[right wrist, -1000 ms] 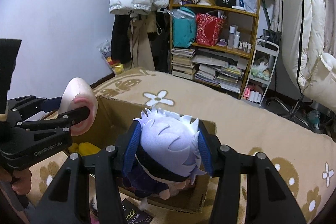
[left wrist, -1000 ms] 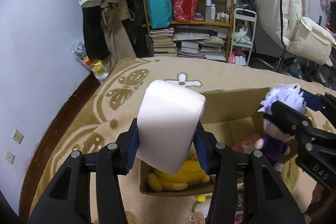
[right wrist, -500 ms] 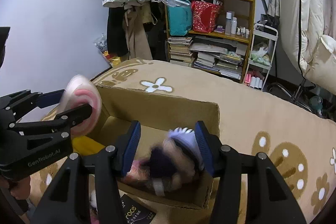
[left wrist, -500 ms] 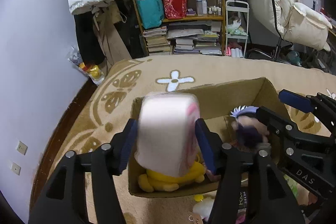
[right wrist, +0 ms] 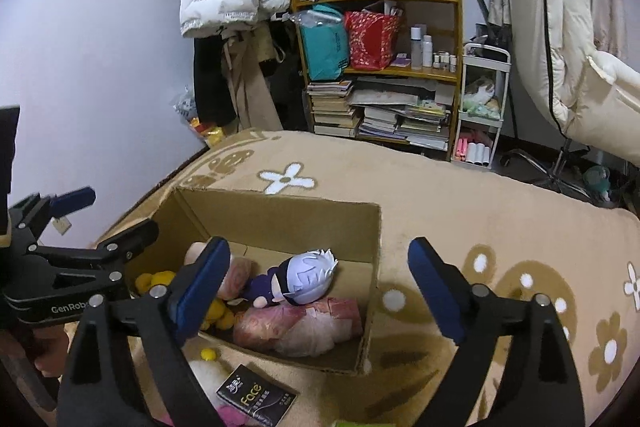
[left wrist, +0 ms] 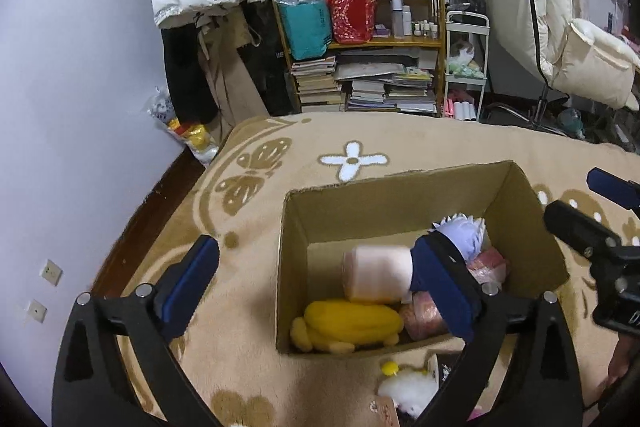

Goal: Organize soft objects
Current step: 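Lift both items over the box and release them inside, then move both grippers back toward the pink plush and green tissue pack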

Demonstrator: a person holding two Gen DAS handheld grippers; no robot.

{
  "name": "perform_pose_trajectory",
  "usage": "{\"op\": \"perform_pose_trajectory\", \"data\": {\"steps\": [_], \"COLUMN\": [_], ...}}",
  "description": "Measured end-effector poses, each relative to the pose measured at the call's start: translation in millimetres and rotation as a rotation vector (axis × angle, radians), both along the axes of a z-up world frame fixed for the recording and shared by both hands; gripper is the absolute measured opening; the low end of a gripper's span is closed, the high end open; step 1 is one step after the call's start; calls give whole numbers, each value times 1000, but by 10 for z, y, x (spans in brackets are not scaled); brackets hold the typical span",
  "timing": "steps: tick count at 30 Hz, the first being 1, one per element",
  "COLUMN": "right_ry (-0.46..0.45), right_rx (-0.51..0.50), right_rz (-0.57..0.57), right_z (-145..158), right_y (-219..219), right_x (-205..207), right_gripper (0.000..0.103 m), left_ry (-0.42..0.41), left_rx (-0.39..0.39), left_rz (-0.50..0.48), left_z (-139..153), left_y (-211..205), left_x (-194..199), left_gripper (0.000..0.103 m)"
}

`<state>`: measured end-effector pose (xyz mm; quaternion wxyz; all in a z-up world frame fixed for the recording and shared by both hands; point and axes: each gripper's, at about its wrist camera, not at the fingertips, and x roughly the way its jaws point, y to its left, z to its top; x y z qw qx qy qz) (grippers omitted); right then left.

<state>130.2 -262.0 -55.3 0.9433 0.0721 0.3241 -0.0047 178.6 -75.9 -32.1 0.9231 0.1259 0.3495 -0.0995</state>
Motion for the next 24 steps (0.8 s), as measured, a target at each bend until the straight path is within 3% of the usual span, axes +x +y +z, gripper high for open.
{"op": "perform_pose_trajectory", "data": {"steps": [4, 13, 24], "right_ry": [-11, -9, 24], "right_rx": [16, 29, 95], "right_rz": [-16, -24, -25], "right_z": [88, 132, -30], "right_y": [-48, -60, -30], "right_x": [-135, -526, -934], "right_gripper": [103, 103, 103], "left_ry": [24, 106, 199], "left_rx": [-20, -32, 27], "left_rz": [17, 53, 45], "left_z": [45, 30, -85], "left_y": [111, 366, 431], "left_x": [-100, -451, -794], "left_gripper": [102, 103, 103]}}
